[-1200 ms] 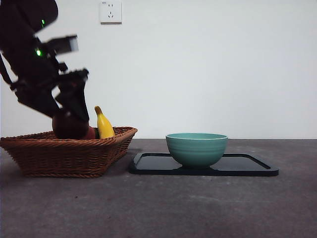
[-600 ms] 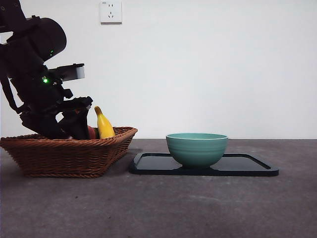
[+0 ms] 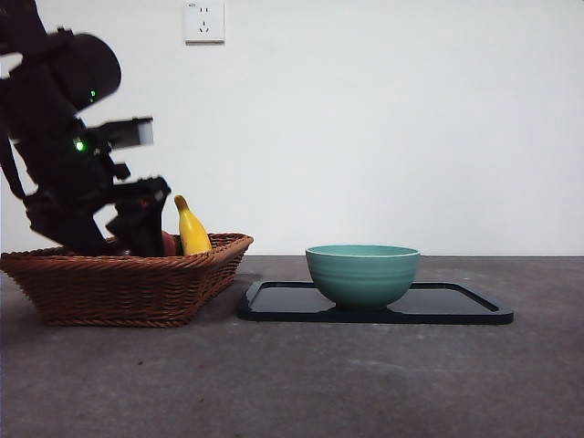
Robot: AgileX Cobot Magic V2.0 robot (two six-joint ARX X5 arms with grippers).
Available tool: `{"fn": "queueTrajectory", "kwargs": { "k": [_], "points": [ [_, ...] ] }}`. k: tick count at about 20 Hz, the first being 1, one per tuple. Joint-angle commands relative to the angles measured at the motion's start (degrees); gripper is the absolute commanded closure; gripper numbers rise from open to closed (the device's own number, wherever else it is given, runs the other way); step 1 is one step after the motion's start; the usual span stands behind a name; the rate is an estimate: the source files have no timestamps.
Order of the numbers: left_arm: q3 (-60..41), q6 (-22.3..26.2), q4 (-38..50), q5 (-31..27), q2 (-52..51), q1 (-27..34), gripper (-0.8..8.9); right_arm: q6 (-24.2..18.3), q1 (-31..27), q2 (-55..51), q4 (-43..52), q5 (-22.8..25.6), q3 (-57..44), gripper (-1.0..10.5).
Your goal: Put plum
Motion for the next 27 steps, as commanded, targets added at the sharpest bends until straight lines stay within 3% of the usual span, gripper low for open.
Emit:
{"fn": "queueTrajectory", "kwargs": {
  "k": [1, 7, 12, 20, 27],
  "points": [
    [1.03, -0.17, 0.17, 0.07, -3.13, -0.22, 4.07, -0.28, 0.35, 0.28, 0.66, 0.02, 0.31, 7.4],
    [1.03, -3.10, -3.43, 0.66, -14.73, -0.35, 4.08, -0.28, 0.35, 0.33, 0.81, 0.07, 0.31, 7.4],
    [1.03, -4.37, -10.51, 8.17, -25.68, -0.33, 4.09, -0.50, 0.35, 0.33, 1.27, 0.07, 0.31, 7.4],
    [1.03, -4.63, -26.45, 24.72, -37.88, -0.33, 4.09, -0.44, 0.35, 0.33, 2.49, 0.04, 0.31, 7.4],
    [1.03, -1.31, -39.08, 27.91, -40.76, -0.33, 4.10, -0.24, 0.35, 0.33, 2.47, 0.04, 0.31, 7.4]
  ]
}}
